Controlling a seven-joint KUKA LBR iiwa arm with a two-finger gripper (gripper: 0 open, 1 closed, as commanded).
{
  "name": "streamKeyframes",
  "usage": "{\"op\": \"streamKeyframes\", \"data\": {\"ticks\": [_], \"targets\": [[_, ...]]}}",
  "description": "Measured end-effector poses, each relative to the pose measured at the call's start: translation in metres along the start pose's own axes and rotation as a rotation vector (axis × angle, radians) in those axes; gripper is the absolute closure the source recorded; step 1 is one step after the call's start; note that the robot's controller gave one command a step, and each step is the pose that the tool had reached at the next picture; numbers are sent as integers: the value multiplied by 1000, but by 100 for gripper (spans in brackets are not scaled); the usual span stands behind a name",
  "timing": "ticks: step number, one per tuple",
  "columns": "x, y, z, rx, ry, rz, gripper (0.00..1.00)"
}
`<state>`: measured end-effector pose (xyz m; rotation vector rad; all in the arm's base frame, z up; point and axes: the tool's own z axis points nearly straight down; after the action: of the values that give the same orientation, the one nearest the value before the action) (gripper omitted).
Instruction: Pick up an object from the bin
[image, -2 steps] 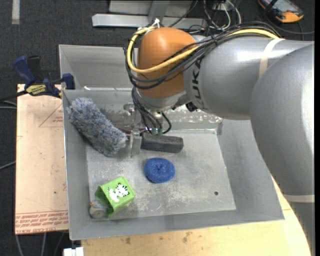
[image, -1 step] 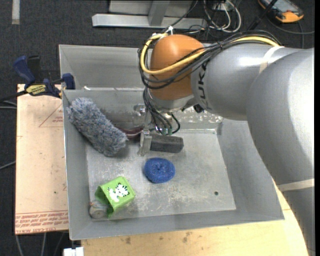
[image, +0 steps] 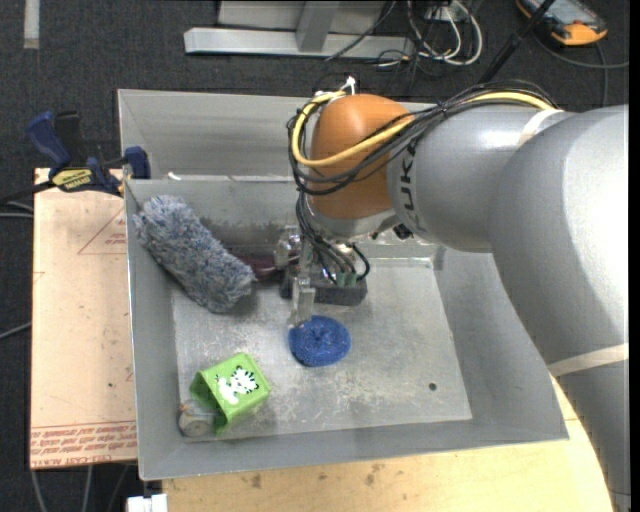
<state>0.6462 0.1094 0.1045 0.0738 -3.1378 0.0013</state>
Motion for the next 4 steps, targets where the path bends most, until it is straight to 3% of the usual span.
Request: {"op": "streamKeyframes", "data": {"ticks": [1,2,3,4], "targets": [[10,-18,18,-2,-6,-10,100],[10,-18,18,-2,-6,-10,100],[17,-41,-25,-3,3,-40,100],[14,-54,-89,-1,-3,-98,100]]}}
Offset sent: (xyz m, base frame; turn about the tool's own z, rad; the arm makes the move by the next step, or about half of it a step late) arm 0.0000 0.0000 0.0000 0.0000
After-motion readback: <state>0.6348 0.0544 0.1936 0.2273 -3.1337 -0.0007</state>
